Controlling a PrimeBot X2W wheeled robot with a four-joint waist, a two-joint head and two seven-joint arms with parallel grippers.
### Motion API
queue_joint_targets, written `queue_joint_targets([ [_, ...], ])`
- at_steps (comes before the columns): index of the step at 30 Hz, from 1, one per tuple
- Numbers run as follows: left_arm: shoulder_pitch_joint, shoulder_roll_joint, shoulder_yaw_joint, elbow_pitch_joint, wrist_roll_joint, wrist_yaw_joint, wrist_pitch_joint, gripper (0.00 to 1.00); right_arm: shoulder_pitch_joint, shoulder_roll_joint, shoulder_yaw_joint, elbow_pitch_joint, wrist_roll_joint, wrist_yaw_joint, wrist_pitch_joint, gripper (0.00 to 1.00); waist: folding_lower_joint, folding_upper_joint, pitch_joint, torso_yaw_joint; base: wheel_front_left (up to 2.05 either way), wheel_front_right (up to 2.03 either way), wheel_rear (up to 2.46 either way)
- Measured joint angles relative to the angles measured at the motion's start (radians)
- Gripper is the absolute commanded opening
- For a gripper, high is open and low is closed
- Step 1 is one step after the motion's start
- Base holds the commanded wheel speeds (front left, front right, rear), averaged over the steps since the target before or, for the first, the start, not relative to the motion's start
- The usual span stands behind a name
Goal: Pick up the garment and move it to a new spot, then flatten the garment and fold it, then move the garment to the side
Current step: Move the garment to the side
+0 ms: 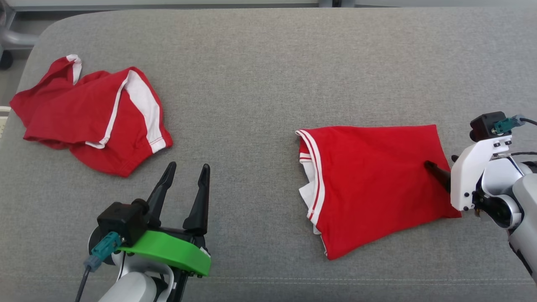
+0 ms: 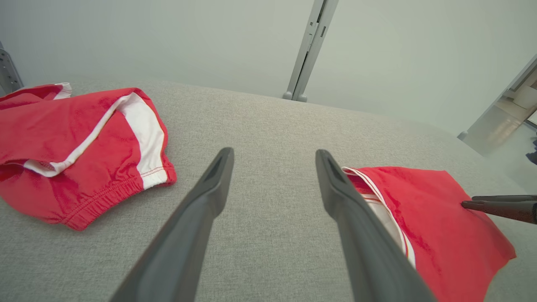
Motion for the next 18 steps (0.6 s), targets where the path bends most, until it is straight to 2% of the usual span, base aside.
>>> queue_joint_targets([
  [6,-0.002,0.0,0.002,-0.002,0.0,0.001,-0.001,1.0,-0.018,-0.001,0.009,0.077,0.05,0.0,0.0,1.0,0.0,0.0,0.018,0.041,0.0,0.0,0.0],
  [12,-0.002,-0.001,0.003,0.0,0.0,0.0,-0.003,1.0,-0.022,-0.009,0.018,0.095,0.123,0.0,0.034,1.0,0.0,0.0,0.023,0.067,0.0,0.0,0.0],
  [13,-0.002,-0.001,0.003,0.0,0.0,0.0,-0.003,1.0,-0.023,-0.012,0.024,0.091,0.138,0.0,0.039,0.9,0.0,0.0,0.023,0.07,0.0,0.0,0.0],
  [14,-0.002,-0.001,0.003,0.0,0.0,0.0,-0.003,1.0,-0.023,-0.014,0.029,0.086,0.155,0.0,0.044,0.5,0.0,0.0,0.022,0.072,0.0,0.0,0.0],
  [16,-0.002,-0.001,0.003,0.001,0.0,0.0,-0.006,1.0,-0.023,-0.019,0.04,0.079,0.174,0.0,0.045,0.31,0.0,0.0,0.021,0.073,0.0,0.0,0.0],
  [17,-0.002,-0.001,0.003,0.001,0.0,0.001,-0.006,1.0,-0.023,-0.024,0.048,0.073,0.178,0.0,0.044,0.13,0.0,0.0,0.02,0.073,0.0,0.0,0.0],
  [18,-0.002,-0.001,0.003,0.001,0.0,0.001,-0.006,1.0,-0.023,-0.028,0.058,0.068,0.181,0.0,0.034,0.0,0.0,0.0,0.019,0.072,0.0,0.0,0.0],
])
